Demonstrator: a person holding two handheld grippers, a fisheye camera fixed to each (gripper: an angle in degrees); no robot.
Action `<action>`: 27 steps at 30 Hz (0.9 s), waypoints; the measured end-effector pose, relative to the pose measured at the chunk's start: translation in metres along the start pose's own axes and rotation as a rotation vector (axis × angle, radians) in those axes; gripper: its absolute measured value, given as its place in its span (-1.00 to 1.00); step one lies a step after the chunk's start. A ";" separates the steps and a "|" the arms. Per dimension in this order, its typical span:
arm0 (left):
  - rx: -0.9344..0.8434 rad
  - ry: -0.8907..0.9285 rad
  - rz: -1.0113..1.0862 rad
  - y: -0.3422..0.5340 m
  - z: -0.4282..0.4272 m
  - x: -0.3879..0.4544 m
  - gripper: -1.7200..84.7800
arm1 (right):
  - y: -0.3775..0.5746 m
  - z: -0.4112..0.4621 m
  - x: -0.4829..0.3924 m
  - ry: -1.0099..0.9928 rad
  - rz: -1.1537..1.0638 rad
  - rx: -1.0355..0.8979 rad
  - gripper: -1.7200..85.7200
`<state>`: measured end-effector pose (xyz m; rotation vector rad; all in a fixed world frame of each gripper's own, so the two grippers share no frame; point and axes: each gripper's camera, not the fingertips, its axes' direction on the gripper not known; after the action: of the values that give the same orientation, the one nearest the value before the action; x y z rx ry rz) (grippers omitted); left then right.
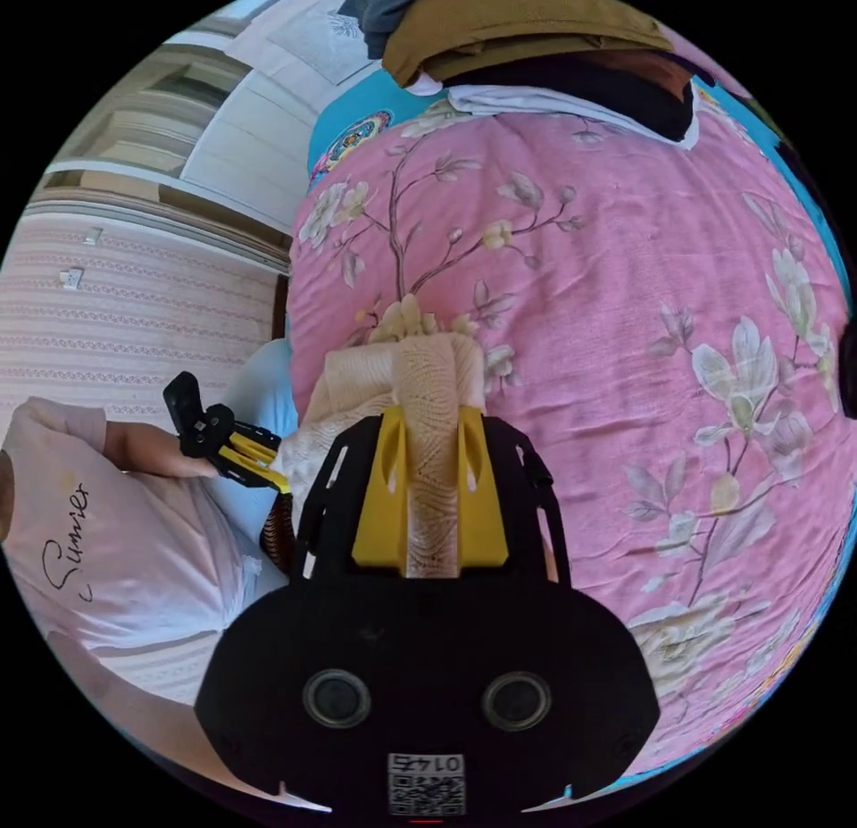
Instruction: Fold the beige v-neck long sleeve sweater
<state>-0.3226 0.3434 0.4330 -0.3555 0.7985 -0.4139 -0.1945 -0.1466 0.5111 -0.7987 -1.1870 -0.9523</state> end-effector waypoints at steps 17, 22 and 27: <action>-0.028 0.139 0.663 0.057 0.034 0.243 -0.95 | 0.479 -0.091 -0.258 0.300 0.454 1.014 -0.79; -0.211 0.339 0.832 0.079 0.120 0.352 -0.95 | 0.620 -0.086 -0.349 0.469 0.673 1.138 -0.79; -0.327 0.479 0.995 0.096 0.209 0.466 -0.95 | 0.724 -0.107 -0.405 0.635 0.822 1.164 -0.79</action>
<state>0.1467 0.2317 0.2396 -0.1203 1.3989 0.5972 0.4701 0.1196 0.0775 0.0380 -0.5586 0.2382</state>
